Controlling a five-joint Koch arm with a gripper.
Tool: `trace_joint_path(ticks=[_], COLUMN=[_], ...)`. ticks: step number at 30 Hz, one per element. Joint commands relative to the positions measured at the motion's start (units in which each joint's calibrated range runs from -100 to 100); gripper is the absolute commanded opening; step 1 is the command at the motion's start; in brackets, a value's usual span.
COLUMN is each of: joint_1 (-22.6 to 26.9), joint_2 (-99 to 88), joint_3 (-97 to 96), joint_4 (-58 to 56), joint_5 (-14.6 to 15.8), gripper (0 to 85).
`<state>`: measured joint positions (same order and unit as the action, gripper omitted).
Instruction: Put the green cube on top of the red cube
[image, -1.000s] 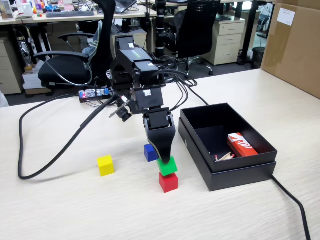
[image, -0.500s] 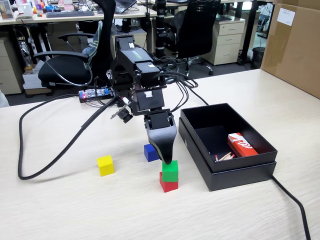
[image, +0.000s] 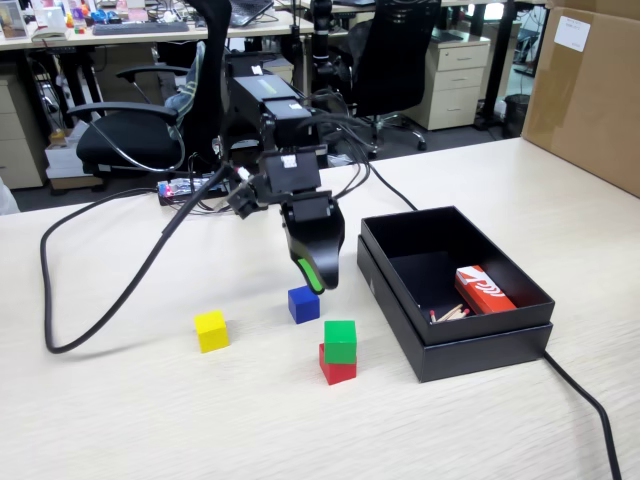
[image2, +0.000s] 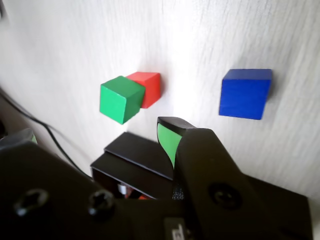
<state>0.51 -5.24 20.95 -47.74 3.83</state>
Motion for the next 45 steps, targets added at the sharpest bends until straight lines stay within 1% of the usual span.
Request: trace_joint_path(ticks=[1, 4, 6, 8, 10, 11, 14, 19, 22, 24, 25, 34, 37, 39, 45], joint_1=[-0.1, -0.5, -0.8, -0.9, -1.0, -1.1, -1.1, -1.3, -1.7, -2.2, -2.3, -2.2, -2.4, -2.8, -2.7], joint_2=[-12.0, -21.0, -27.4, -37.6, -44.6, -51.3, -61.7, -75.9, -80.3, -84.9, -88.1, -94.0, -94.3, -94.3, -94.4], joint_3=[-2.4, -10.4, -17.2, -27.6, -34.5, -40.8, -50.1, -61.4, -66.8, -72.8, -79.2, -91.9, -95.9, -99.9, -106.0], joint_4=[2.3, 2.9, 5.2, 7.6, 9.4, 10.1, 10.1, 10.1, 10.2, 10.8, 13.6, 17.8, 22.7, 29.0, 36.8], joint_5=[-0.7, -1.2, -1.8, -2.4, -2.4, -2.3, -2.3, -2.3, -2.3, -2.3, -2.4, -2.6, -3.3, -4.3, -4.9], gripper=[48.8, 48.8, 48.8, 48.7, 48.7, 48.7, 48.8, 48.5, 48.7, 48.8, 48.9, 49.1, 49.1, 48.8, 48.7])
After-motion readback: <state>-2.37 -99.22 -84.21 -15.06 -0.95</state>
